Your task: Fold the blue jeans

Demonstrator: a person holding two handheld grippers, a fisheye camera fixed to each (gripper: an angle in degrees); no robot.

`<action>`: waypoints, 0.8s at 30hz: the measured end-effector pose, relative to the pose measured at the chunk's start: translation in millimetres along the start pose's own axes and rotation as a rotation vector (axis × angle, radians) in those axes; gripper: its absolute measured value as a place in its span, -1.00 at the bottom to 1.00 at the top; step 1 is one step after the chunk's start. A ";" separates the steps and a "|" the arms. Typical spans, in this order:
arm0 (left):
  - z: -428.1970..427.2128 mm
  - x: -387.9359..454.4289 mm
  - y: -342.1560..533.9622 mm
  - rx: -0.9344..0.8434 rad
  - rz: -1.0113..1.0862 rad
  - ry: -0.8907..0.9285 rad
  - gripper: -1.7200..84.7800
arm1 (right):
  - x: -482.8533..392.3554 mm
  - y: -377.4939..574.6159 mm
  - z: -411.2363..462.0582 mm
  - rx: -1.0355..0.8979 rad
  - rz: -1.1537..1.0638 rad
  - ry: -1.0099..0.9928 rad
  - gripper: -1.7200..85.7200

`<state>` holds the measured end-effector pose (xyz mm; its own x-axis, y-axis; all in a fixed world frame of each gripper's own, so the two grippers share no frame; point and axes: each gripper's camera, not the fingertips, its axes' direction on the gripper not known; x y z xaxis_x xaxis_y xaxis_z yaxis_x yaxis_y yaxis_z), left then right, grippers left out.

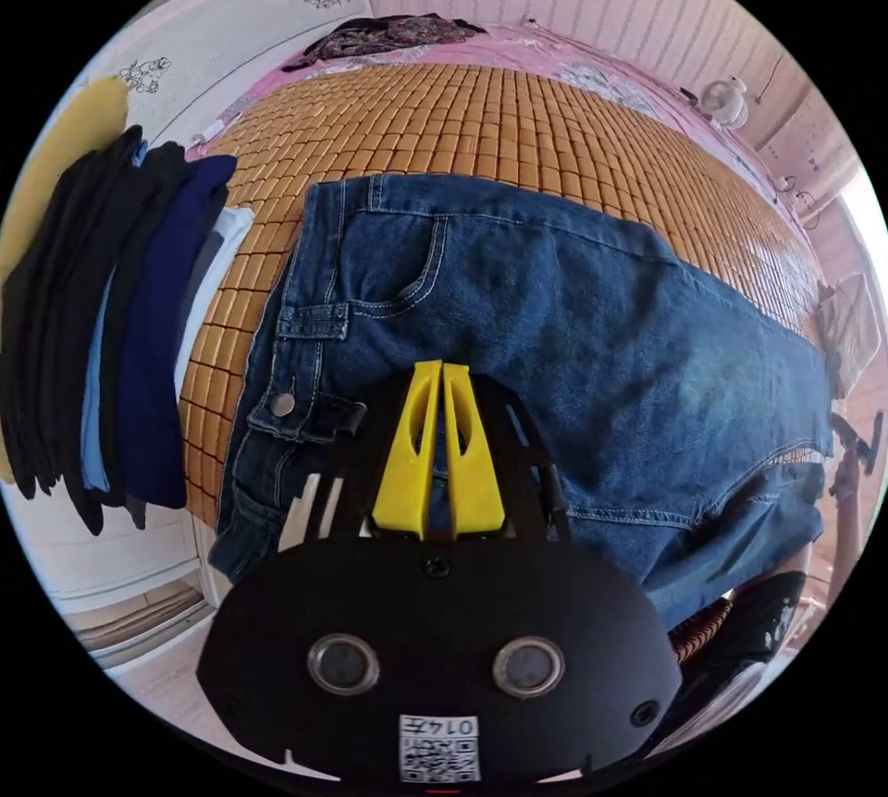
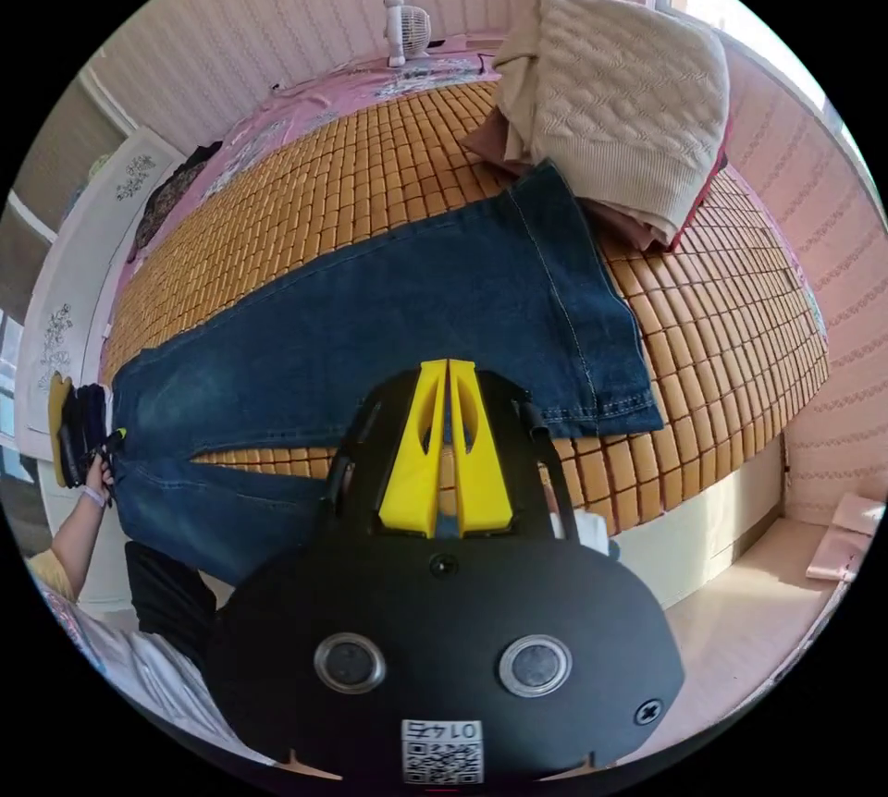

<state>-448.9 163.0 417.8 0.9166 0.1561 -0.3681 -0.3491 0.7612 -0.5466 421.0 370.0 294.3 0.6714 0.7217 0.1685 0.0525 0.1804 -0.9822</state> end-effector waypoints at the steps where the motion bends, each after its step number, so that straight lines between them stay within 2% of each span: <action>1: 0.4 4.1 -2.9 -0.010 0.029 -0.016 -0.98 | -11.7 -17.3 18.8 -0.041 0.000 -0.030 -0.96; 2: 1.1 9.6 -8.2 -0.029 0.067 -0.028 -0.98 | -24.1 -30.1 33.8 -0.064 0.001 0.004 -0.97; 3: 1.7 10.6 -12.6 -0.041 0.073 -0.010 -0.98 | -30.2 -34.0 32.2 -0.004 -0.002 0.028 -0.97; 7: 3.2 5.9 -17.3 -0.029 -0.007 0.090 -0.98 | -56.5 -65.4 47.2 0.074 -0.009 0.048 -0.97; 12: 0.5 39.0 -15.5 0.051 -0.031 -0.036 -0.98 | -65.8 -89.9 53.2 0.098 -0.031 0.073 -0.97; 16: -13.0 39.3 -17.0 0.140 -0.087 -0.038 -0.98 | -59.3 -99.2 45.5 0.028 -0.055 0.027 -0.97; 19: -25.5 32.4 -20.1 0.240 -0.139 -0.061 -0.98 | -47.6 -98.7 31.5 0.099 -0.050 0.078 -0.97; 22: -7.2 24.5 -39.8 0.172 -0.196 -0.057 -0.98 | -27.7 -107.0 35.7 0.101 0.016 0.103 -0.97; 23: 10.9 24.0 -49.8 0.076 -0.206 -0.024 -0.98 | -21.2 -111.0 43.6 0.070 0.035 0.086 -0.97; 24: 11.2 27.6 -54.2 0.131 -0.213 -0.058 -0.98 | -19.7 -110.6 42.2 0.101 0.034 0.071 -0.97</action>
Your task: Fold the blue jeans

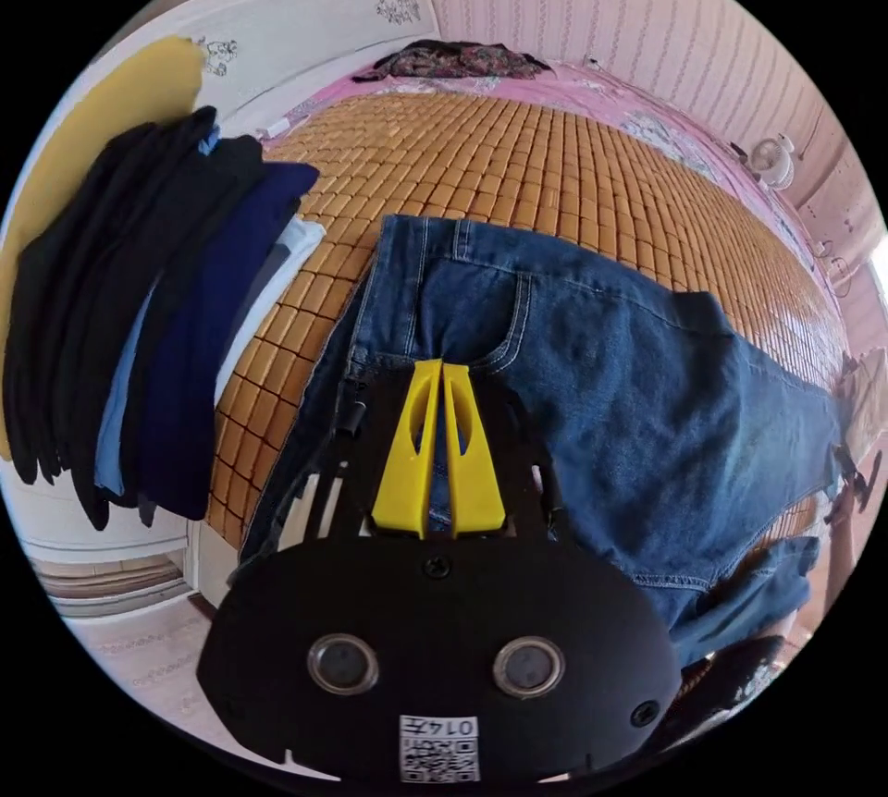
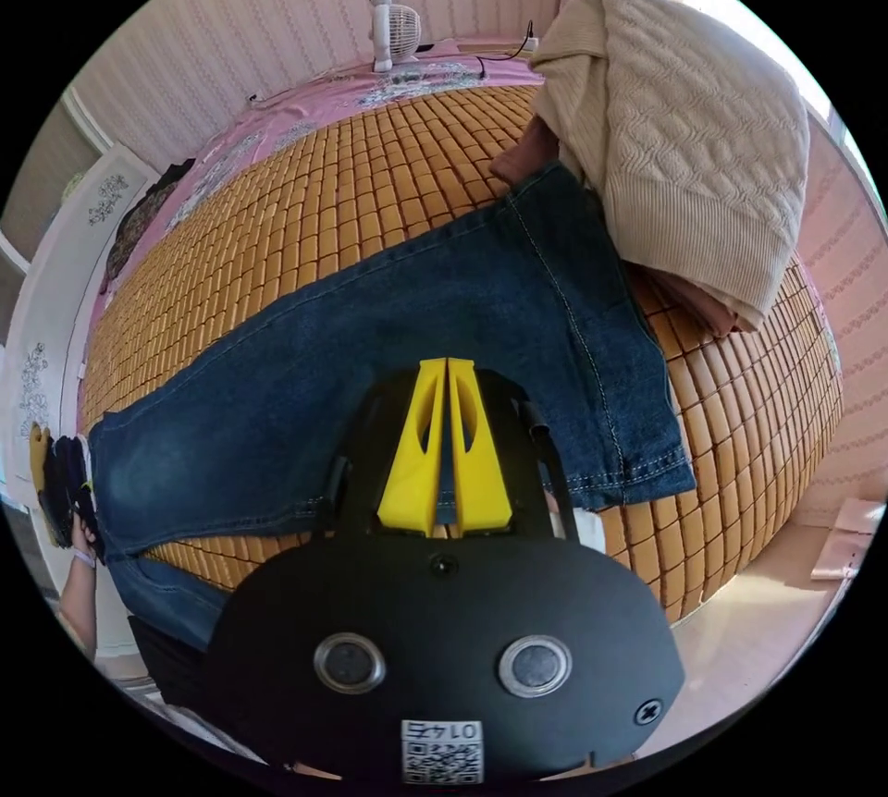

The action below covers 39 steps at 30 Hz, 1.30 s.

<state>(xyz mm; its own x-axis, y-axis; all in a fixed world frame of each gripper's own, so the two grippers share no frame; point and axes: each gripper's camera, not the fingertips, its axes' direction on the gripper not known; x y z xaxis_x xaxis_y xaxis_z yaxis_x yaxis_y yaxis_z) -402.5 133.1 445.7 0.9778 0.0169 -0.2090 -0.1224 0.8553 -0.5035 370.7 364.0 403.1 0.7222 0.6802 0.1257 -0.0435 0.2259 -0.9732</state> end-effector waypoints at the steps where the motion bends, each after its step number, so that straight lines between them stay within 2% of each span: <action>1: 3.7 2.8 -3.9 -0.022 -0.002 -0.013 -0.98 | 2.3 -0.2 1.5 0.019 0.009 -0.020 -0.97; 5: 15.9 25.7 -33.9 -0.063 0.084 -0.178 -0.98 | -5.6 -4.6 5.0 0.042 -0.021 0.004 -0.97; 14: 39.0 18.9 -88.1 -0.052 -0.008 -0.173 -0.98 | -37.1 -51.7 27.9 0.027 -0.150 -0.049 -0.98; 19: 42.6 8.2 -96.5 -0.069 -0.046 -0.101 -0.98 | -30.7 -75.1 40.8 0.008 -0.070 -0.153 -0.98; 22: 21.6 4.8 -90.0 0.025 -0.061 -0.042 -0.98 | -18.3 -77.1 34.9 -0.030 -0.034 -0.192 -0.98; 25: -16.1 16.7 -73.3 0.151 0.025 0.139 -0.98 | -3.6 -57.5 -1.4 -0.004 -0.107 -0.202 -0.98; 26: -30.3 29.1 -62.0 0.168 0.120 0.257 -0.98 | 6.8 -43.9 -18.2 -0.014 -0.135 -0.215 -0.98; 30: -60.5 89.6 3.3 0.086 0.396 0.539 -0.98 | 46.3 15.4 -59.4 -0.084 -0.156 -0.120 -0.94; 33: -64.9 136.0 56.2 0.019 0.532 0.685 -0.98 | 67.7 72.2 -80.4 -0.143 -0.163 -0.019 -0.82; 36: -55.6 183.3 92.9 -0.090 0.622 0.692 -0.98 | 82.6 118.4 -80.8 -0.149 -0.114 0.039 -0.76; 39: -38.2 222.2 115.2 -0.196 0.683 0.645 -0.98 | 108.8 137.9 -61.3 -0.136 0.090 -0.060 -0.71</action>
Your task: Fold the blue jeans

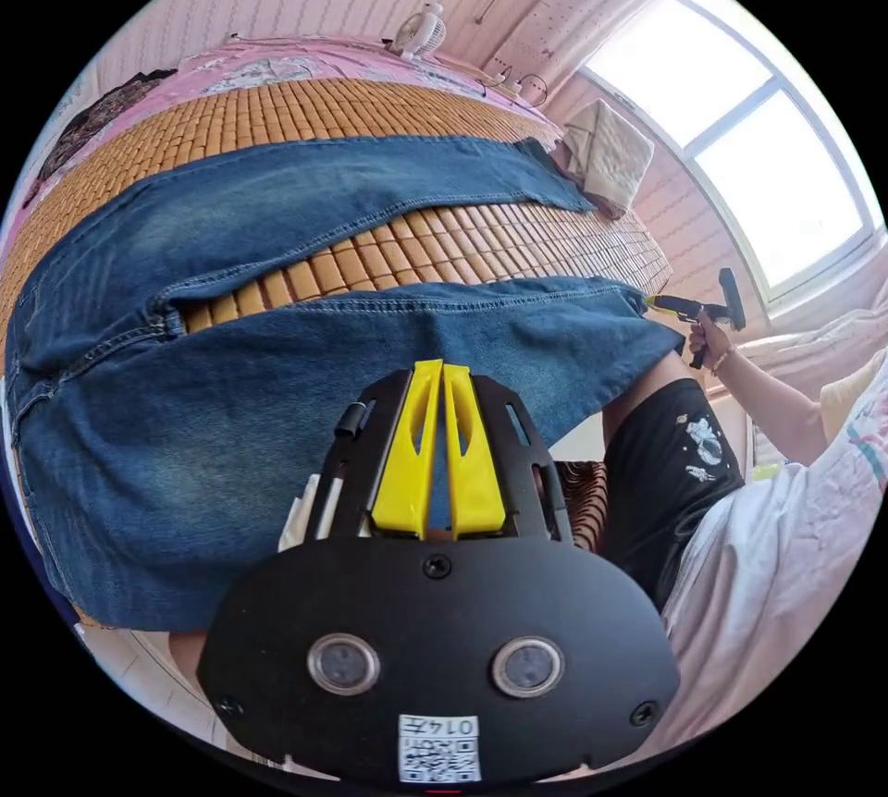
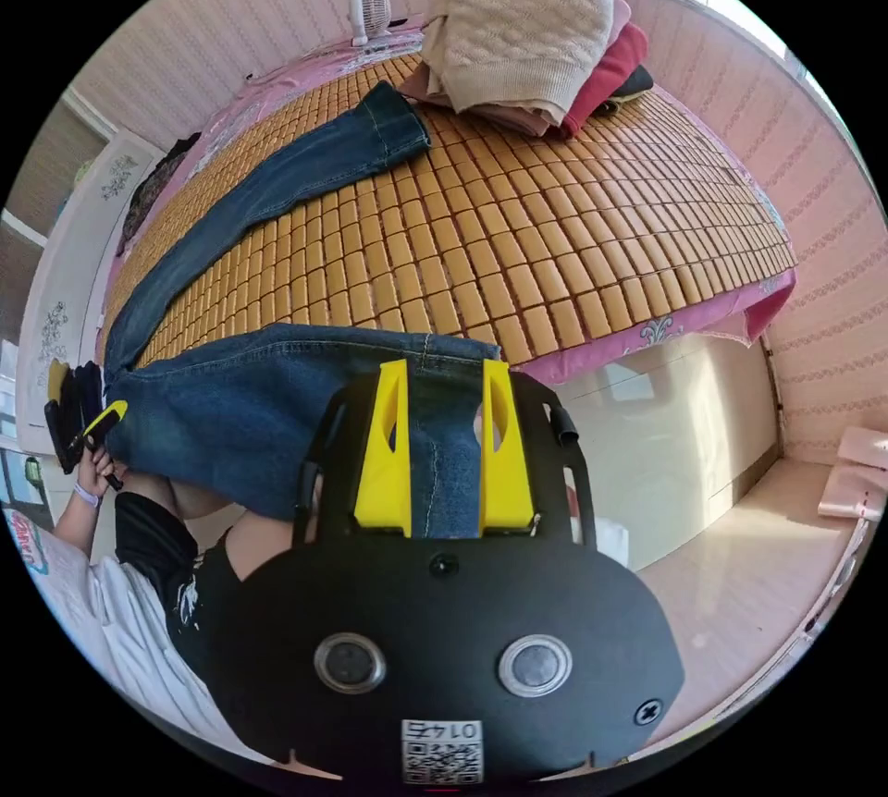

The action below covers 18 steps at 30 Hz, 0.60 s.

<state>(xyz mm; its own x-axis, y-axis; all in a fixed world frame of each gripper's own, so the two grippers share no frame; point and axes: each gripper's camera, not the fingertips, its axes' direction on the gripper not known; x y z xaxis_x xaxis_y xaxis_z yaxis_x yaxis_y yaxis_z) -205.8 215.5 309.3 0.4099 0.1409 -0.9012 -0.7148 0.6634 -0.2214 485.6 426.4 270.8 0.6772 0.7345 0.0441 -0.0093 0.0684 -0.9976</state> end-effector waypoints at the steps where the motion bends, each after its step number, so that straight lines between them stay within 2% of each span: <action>1: 8.0 2.3 -2.7 -0.045 -0.009 -0.026 -0.98 | 6.1 0.0 7.6 0.005 0.052 -0.057 -0.71; 6: 16.0 14.5 -9.3 -0.059 -0.017 -0.117 -0.98 | 5.8 -3.6 15.9 0.025 0.045 0.026 -0.75; 9: 18.8 19.9 -7.4 -0.054 -0.018 -0.151 -0.98 | 19.4 2.0 10.8 0.075 0.096 0.081 -0.72; 12: 21.6 23.0 -7.8 -0.063 -0.022 -0.169 -0.98 | 33.5 6.2 22.8 0.059 0.118 -0.030 -0.68; 14: 23.1 23.5 -8.3 -0.072 -0.027 -0.171 -0.98 | 41.6 7.2 28.9 0.048 0.123 -0.112 -0.75; 18: 26.4 24.2 -6.9 -0.075 -0.030 -0.169 -0.98 | 50.7 8.5 17.8 0.090 0.115 -0.113 -0.93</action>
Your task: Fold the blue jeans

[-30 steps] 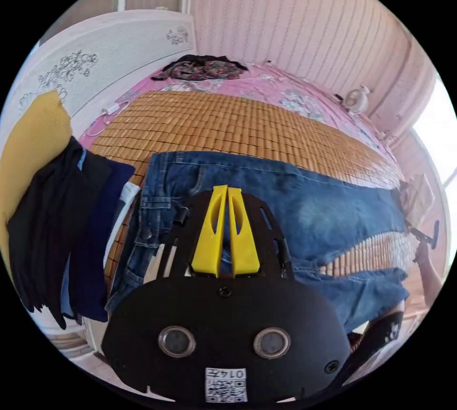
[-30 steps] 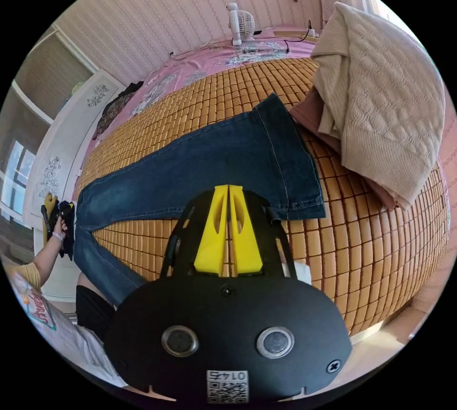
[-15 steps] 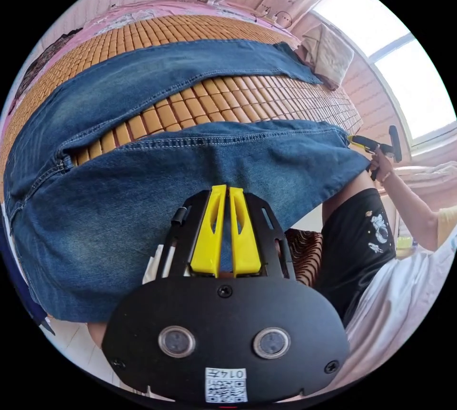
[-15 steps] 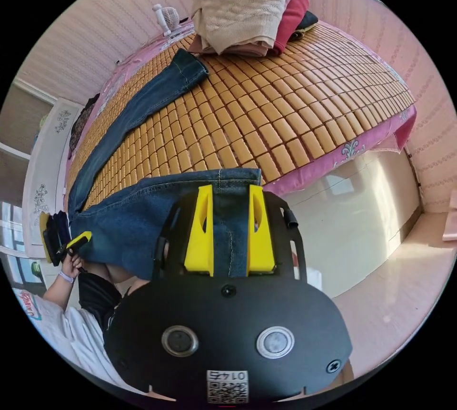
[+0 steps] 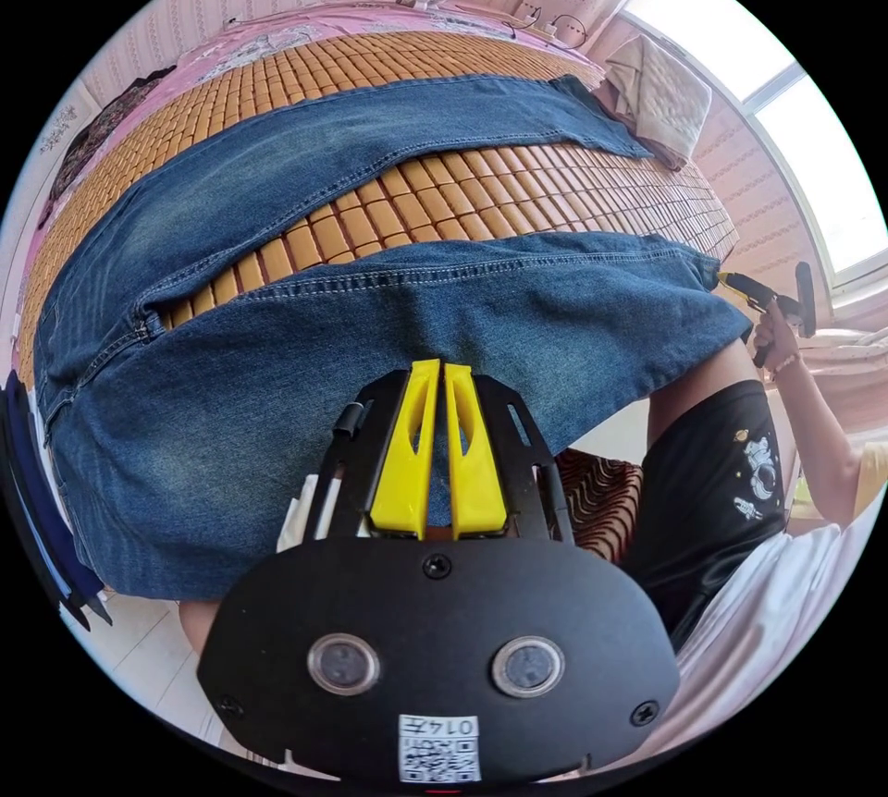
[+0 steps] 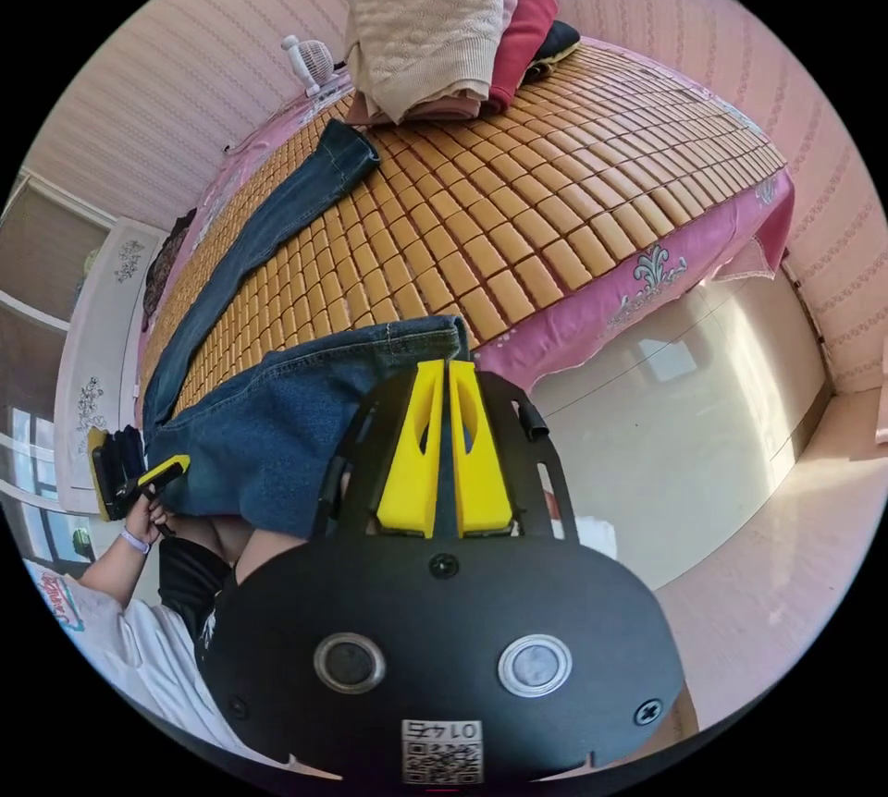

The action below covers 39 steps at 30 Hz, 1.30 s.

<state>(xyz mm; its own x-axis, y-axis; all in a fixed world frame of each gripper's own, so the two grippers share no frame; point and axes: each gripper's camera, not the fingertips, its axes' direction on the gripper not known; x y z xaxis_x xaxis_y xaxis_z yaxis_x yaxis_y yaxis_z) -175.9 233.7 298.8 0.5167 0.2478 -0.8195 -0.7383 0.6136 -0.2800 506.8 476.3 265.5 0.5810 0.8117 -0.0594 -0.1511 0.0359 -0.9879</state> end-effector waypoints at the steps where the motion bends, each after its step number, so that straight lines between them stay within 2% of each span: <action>1: 0.4 0.1 0.4 0.001 0.001 0.000 -0.98 | 1.2 -2.6 -6.1 0.013 -0.022 -0.026 -0.95; 6: -1.4 4.6 -0.4 0.020 -0.011 -0.018 -0.98 | -1.2 -28.0 -43.0 0.140 -0.099 -0.069 -0.96; 8: -5.0 4.2 -4.2 0.036 -0.014 0.029 -0.98 | -3.2 -53.8 -63.2 0.234 -0.125 -0.142 -0.96; 11: -6.7 -0.4 -13.9 0.051 -0.029 0.027 -0.98 | -6.9 -94.4 -60.8 0.270 -0.090 -0.167 -0.95; 16: 15.4 -4.4 -21.8 -0.030 -0.023 -0.004 -0.98 | 1.1 -130.1 -12.9 0.138 -0.005 -0.063 -0.90; 21: 19.2 -6.3 -10.6 0.024 -0.019 -0.007 -0.98 | 18.6 -125.8 10.5 0.049 -0.011 0.027 -0.81; 24: 21.4 -9.3 -8.3 0.018 -0.037 0.004 -0.98 | 48.3 -101.6 6.5 0.066 0.087 0.015 -0.76; 27: 23.1 -9.3 -3.4 0.026 -0.028 -0.010 -0.98 | 93.9 -67.7 4.3 0.065 0.307 -0.079 -0.74; 32: 25.3 -12.4 4.4 0.037 -0.038 -0.019 -0.98 | 166.2 -27.5 13.3 0.150 0.586 -0.478 -0.72; 33: 25.8 -14.1 5.8 0.036 -0.044 -0.017 -0.98 | 171.3 -25.9 13.4 0.158 0.605 -0.506 -0.72; 34: 26.0 -15.0 6.7 0.036 -0.046 -0.016 -0.98 | 179.6 -22.8 11.4 0.175 0.640 -0.529 -0.71; 37: 27.2 -20.6 12.8 0.048 -0.059 -0.004 -0.98 | 185.8 -11.4 2.0 0.214 0.718 -0.402 -0.62; 39: 28.0 -26.4 18.0 0.059 -0.075 0.011 -0.98 | 181.5 -11.5 11.5 0.163 0.683 -0.418 -0.57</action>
<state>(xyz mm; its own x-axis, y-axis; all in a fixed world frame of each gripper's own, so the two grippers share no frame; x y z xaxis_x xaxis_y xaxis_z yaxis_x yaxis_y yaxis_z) -190.7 259.2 329.4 0.5642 0.1914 -0.8032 -0.6709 0.6733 -0.3108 604.7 629.9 267.7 -0.0226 0.8343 -0.5508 -0.4971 -0.4874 -0.7179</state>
